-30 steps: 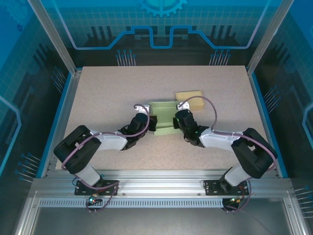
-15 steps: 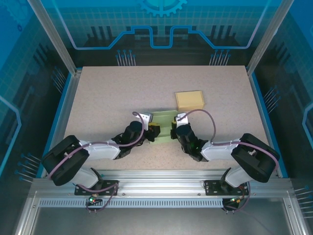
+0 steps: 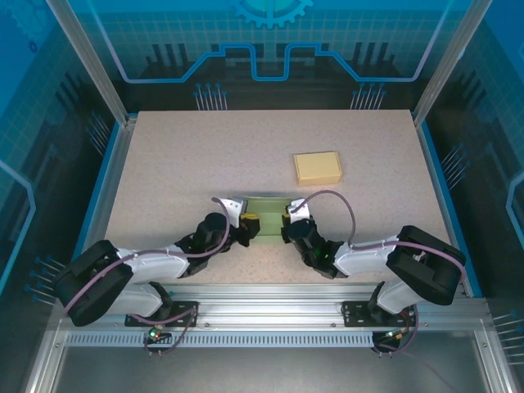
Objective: Fold the paper box
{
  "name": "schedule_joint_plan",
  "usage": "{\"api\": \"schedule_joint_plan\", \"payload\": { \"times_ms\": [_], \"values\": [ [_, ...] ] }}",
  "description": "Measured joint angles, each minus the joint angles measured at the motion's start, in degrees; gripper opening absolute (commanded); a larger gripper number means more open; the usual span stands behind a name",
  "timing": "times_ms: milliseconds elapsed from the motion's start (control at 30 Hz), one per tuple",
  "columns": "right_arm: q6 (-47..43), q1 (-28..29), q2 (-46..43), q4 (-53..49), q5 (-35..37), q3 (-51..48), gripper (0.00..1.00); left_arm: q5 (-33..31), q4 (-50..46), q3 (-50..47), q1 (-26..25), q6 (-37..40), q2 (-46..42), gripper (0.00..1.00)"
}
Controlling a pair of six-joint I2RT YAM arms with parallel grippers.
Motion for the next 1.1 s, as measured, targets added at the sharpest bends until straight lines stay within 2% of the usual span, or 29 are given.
{"api": "schedule_joint_plan", "payload": {
  "times_ms": [367,533,800,1100],
  "values": [
    [2.05,3.21,-1.38,-6.36,1.33,-0.02,0.20,-0.46,7.17,-3.74,-0.11,1.73,3.98,0.21],
    [3.80,5.18,-4.63,-10.60,2.51,-0.02,0.27,-1.07,7.78,-4.15,-0.37,1.77,3.52,0.22],
    [6.19,6.75,-12.04,-18.43,4.15,0.00,0.48,-2.08,5.33,-4.44,-0.63,2.99,-1.60,0.39],
    [6.95,8.92,-25.57,-27.17,4.28,0.00,0.59,-2.60,-1.95,-5.46,-1.84,2.84,-11.96,0.58]
  ]
}}
